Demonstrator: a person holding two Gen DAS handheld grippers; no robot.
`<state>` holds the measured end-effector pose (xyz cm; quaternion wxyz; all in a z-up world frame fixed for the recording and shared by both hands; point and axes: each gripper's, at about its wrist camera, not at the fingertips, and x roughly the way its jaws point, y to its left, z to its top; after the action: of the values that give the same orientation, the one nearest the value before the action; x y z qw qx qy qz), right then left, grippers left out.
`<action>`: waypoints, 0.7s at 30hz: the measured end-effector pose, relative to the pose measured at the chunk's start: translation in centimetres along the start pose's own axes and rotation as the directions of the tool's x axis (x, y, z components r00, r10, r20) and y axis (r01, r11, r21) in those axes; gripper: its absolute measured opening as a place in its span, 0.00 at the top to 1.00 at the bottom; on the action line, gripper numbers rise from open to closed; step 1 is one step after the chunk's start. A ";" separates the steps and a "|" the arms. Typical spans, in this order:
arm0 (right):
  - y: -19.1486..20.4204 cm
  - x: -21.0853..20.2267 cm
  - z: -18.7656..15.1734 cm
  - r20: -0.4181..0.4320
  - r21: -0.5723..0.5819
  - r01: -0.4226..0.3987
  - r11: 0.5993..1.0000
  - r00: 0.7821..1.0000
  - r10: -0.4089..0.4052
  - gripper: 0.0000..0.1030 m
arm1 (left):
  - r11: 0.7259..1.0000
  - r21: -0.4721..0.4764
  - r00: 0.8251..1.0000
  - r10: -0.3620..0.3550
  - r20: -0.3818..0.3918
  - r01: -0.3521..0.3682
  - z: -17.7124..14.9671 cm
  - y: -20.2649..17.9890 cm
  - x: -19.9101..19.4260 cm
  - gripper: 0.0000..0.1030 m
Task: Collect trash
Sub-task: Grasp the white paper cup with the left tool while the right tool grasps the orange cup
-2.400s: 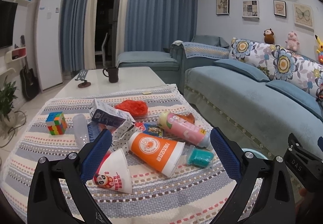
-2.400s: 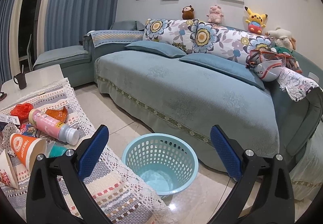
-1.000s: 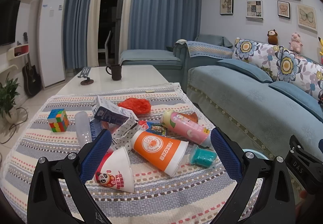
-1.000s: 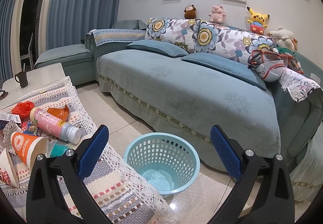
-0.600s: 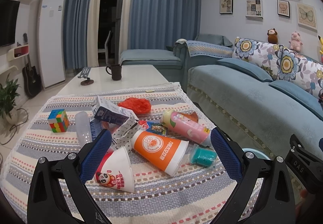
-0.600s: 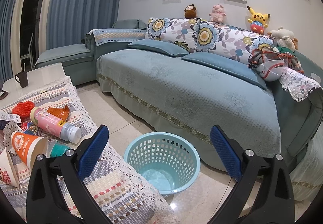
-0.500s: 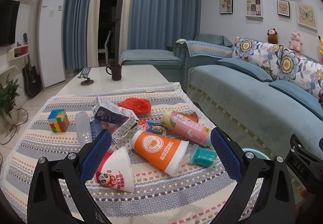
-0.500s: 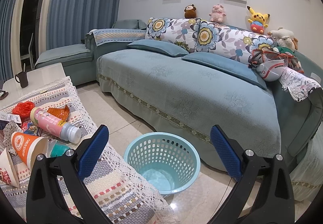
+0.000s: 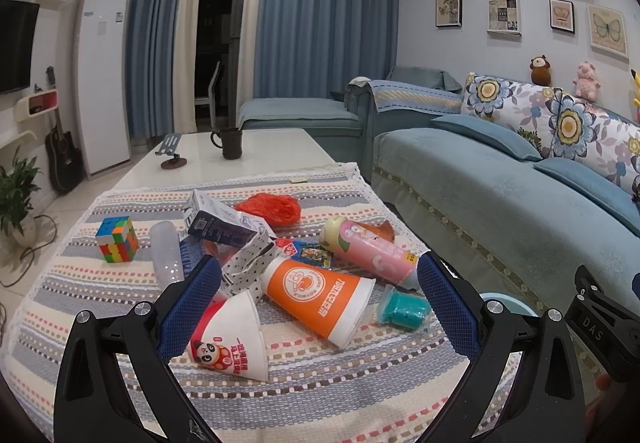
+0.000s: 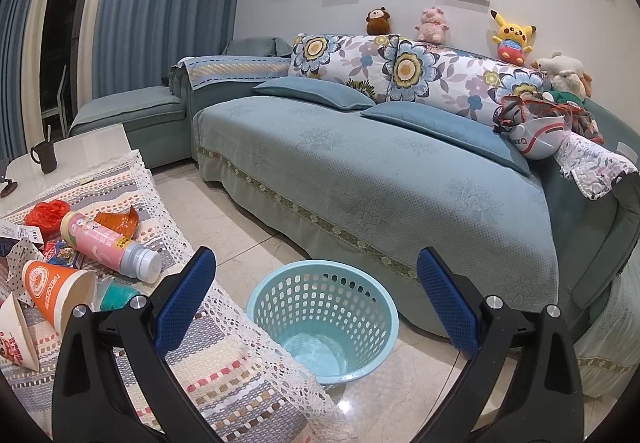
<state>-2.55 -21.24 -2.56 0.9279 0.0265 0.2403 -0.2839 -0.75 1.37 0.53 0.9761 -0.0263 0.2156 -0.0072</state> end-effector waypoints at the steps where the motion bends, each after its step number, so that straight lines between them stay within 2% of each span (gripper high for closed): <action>1: 0.0 0.1 0.0 -0.002 0.001 -0.001 1.000 1.000 0.001 0.07 | 1.000 0.000 1.000 0.000 0.000 0.000 0.0 0.1 0.0 0.07; 8: 0.1 0.3 0.0 -0.006 0.004 0.002 1.000 1.000 -0.002 0.07 | 1.000 -0.009 1.000 -0.002 -0.001 0.002 0.1 0.4 -0.2 0.08; 11: 0.3 0.2 0.2 0.002 -0.009 0.009 1.000 1.000 -0.009 0.07 | 0.996 -0.068 0.998 -0.052 -0.029 0.050 0.8 2.5 -0.3 0.08; 13: 0.8 -0.1 0.4 0.017 -0.029 -0.017 0.999 1.000 0.017 0.07 | 0.991 -0.118 0.997 -0.068 -0.029 0.064 1.6 4.6 -0.6 0.07; 16: 2.6 -0.7 0.7 0.039 -0.104 -0.114 0.988 0.992 0.118 0.10 | 0.984 -0.174 0.998 -0.054 -0.037 0.047 3.0 9.1 -1.4 0.07; 18: 4.0 -0.8 1.0 0.024 -0.156 -0.205 0.966 0.977 0.211 0.20 | 0.977 -0.214 0.998 -0.033 -0.053 0.021 3.4 12.8 -1.8 0.07; 19: 4.9 -0.8 1.0 0.011 -0.184 -0.257 0.949 0.965 0.264 0.29 | 0.975 -0.220 0.998 -0.032 -0.060 0.018 3.5 13.7 -1.8 0.08; 20: 6.0 -0.6 1.0 -0.016 -0.217 -0.327 0.920 0.943 0.332 0.38 | 0.974 -0.226 0.997 -0.022 -0.074 0.004 3.3 15.2 -1.9 0.08; 21: 6.9 -0.4 1.0 -0.040 -0.237 -0.372 0.897 0.927 0.374 0.43 | 0.973 -0.230 0.996 -0.017 -0.087 -0.003 3.1 16.1 -1.8 0.08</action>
<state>1.34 -15.39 -2.04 0.9621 -0.0412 0.2603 -0.0698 -1.06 17.67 3.22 0.9560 -0.1393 0.2578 0.0134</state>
